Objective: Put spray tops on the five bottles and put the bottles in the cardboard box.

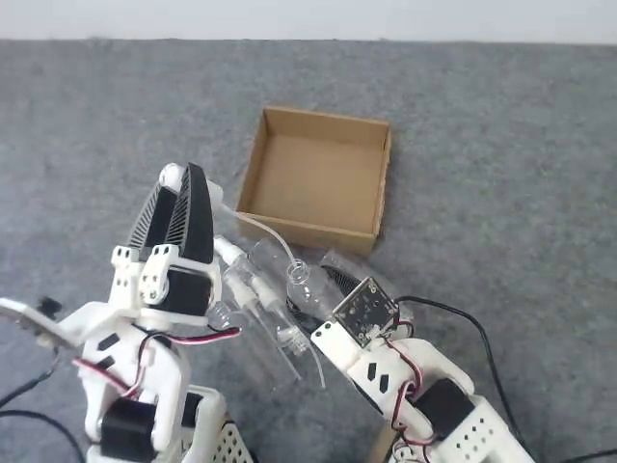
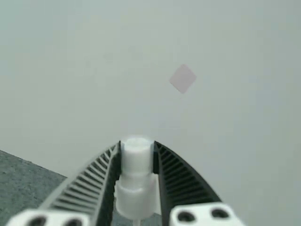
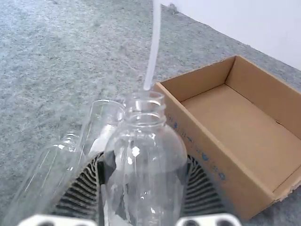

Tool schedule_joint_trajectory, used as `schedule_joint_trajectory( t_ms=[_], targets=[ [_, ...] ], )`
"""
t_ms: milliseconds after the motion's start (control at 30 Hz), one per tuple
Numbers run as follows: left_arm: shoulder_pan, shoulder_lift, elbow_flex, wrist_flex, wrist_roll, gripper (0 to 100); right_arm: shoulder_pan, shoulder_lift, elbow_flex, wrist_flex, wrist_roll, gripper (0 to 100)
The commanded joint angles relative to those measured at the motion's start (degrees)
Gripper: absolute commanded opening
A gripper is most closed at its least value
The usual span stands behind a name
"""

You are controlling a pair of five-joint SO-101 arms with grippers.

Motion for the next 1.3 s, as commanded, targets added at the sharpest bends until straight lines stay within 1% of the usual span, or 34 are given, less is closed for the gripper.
schedule_joint_trajectory(
  t_ms=[0,100,133,200,333,533,700,800,867,967,1067,1167,1267],
  targets=[
    [0.18,-0.79,0.57,-2.11,0.26,1,-0.48,-1.27,0.62,-1.63,0.79,0.6],
    [0.26,-0.79,1.63,-3.25,-0.09,1,-0.48,-1.27,0.62,-1.63,0.88,0.6],
    [0.26,-0.88,2.42,-3.96,-1.23,1,-0.48,-1.27,0.62,-1.63,0.88,0.6],
    [0.26,-0.88,4.70,-6.42,-3.34,1,-0.48,-1.27,0.62,-1.63,0.88,0.6],
    [0.26,-0.88,9.10,-12.31,-3.78,1,-0.48,-1.27,0.62,-1.63,0.88,0.6],
    [0.26,-0.88,9.45,-12.66,-3.78,1,-0.31,-1.27,0.62,-1.63,0.88,0.6],
    [0.26,-0.88,9.45,-12.66,-3.78,1,3.30,-1.27,0.62,-1.80,0.79,0.6],
    [0.70,-0.97,9.45,-12.57,-3.78,1,4.97,-1.27,0.62,-3.30,0.79,0.6],
    [2.81,-0.97,9.36,-11.87,-4.04,1,5.23,-1.27,0.62,-3.30,0.79,0.6],
    [8.00,-1.05,8.22,-8.00,-7.56,1,5.41,-1.27,0.62,-3.30,0.79,0.6],
    [12.31,-1.05,6.81,-3.96,-8.18,1,5.41,-1.27,0.62,-3.21,0.79,0.6],
    [13.63,-1.05,5.85,-1.85,-8.18,1,5.49,-1.27,0.62,-3.21,0.79,0.6],
    [13.54,-1.05,5.67,-1.76,-8.26,1,5.49,-1.27,0.62,-3.12,0.79,0.6]
  ],
)
